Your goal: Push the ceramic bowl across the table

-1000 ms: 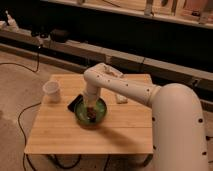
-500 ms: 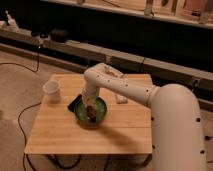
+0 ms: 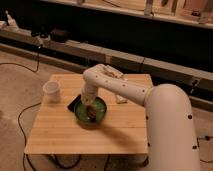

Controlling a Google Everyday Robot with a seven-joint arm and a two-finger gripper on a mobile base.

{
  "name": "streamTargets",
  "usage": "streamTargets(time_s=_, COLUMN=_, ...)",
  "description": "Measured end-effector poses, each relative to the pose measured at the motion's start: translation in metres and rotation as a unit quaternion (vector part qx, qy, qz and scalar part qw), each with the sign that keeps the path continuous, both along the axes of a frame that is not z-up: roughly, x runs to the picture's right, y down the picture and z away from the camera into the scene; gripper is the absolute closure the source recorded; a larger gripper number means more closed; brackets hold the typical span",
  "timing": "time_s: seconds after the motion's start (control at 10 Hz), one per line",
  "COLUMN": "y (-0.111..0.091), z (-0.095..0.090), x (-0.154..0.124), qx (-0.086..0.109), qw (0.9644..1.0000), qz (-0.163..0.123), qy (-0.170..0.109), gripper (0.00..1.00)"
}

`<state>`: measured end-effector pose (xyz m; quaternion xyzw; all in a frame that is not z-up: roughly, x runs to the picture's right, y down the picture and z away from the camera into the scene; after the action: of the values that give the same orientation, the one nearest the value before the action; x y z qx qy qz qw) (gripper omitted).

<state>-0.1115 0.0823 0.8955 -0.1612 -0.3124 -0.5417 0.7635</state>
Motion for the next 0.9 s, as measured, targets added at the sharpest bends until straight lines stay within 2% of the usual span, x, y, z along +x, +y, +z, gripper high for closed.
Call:
streamTargets(time_s=0.2, y=-0.006, z=0.010, x=-0.012, qx=0.004, qw=1.0000, qz=0.002, qy=0.000, gripper=1.00)
streamTargets(time_s=0.6, y=-0.005, z=0.025, x=-0.025, qx=0.002, qw=1.0000, qz=0.002, qy=0.003, gripper=1.00)
streamTargets(time_s=0.9, y=-0.017, z=0.030, x=-0.033, qx=0.011, qw=0.9998, qz=0.013, qy=-0.002, gripper=1.00)
